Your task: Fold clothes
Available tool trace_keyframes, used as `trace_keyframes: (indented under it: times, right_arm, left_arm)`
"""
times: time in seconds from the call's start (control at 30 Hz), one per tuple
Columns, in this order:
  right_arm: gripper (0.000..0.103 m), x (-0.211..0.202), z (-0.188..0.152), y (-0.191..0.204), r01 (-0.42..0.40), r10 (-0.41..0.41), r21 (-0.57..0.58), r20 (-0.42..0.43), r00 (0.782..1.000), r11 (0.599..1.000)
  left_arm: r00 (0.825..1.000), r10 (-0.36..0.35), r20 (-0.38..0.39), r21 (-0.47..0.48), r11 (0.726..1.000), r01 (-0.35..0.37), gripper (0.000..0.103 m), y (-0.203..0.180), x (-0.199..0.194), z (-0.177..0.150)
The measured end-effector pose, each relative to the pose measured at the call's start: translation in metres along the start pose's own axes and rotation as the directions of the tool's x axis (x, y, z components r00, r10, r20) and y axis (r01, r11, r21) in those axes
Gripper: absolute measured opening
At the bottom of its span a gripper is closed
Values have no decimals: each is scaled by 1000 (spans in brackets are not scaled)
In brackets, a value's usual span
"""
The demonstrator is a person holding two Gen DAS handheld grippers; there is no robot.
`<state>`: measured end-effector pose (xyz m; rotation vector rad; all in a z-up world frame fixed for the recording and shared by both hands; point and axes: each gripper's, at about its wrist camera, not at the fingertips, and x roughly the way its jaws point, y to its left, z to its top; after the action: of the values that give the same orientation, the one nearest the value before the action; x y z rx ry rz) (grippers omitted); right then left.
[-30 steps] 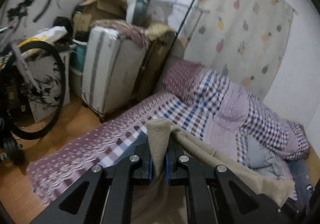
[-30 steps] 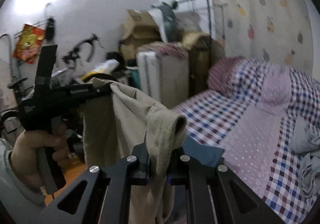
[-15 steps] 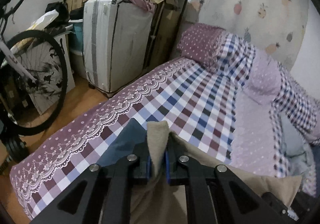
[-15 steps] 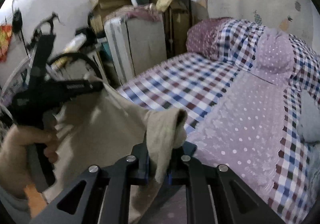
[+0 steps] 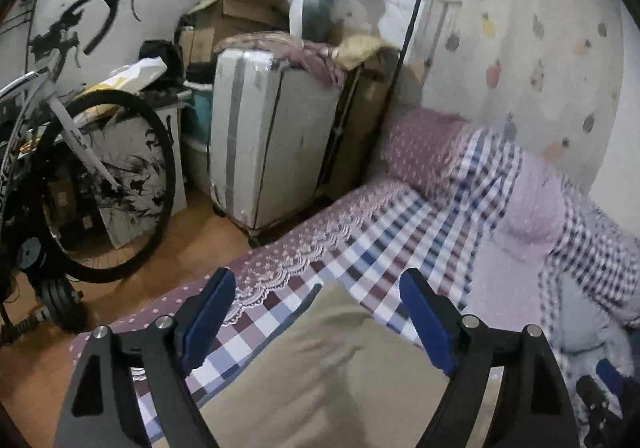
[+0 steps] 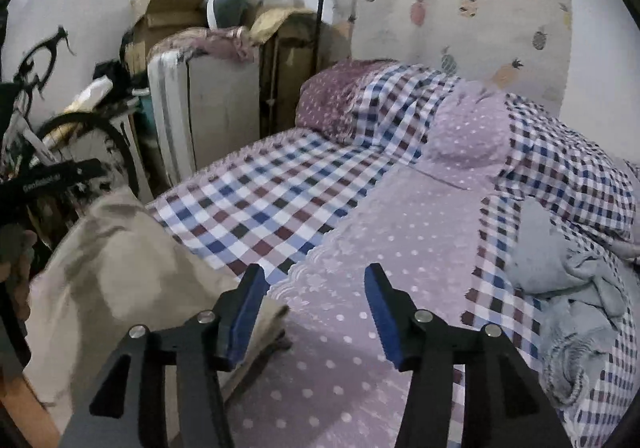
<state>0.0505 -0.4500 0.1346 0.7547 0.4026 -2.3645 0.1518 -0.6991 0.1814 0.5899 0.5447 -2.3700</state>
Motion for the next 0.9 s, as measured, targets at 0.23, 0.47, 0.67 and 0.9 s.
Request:
trace_keyframes:
  times: [0.23,0.47,0.67,0.9]
  right_arm:
    - [64,-97,1,-22,-27,25,19,93,995,999]
    - [76,-213,-5,-48,-53,48,21,204,978,998]
    - [89,-315,-17,-79,-47,41,14,288,957,999]
    - [98,-418,-42,-143,10,-27,48,373,928,999]
  left_arm:
    - [990,-88,110,49,995,83,88,-28,-104,13]
    - [954,-230,193,122,970,209,91,-83,-215,17]
    - [897,-380,227,200,919,339,98,-143,-310,10]
    - [819,-560,126,282,812,512,102,-228,-379,-31]
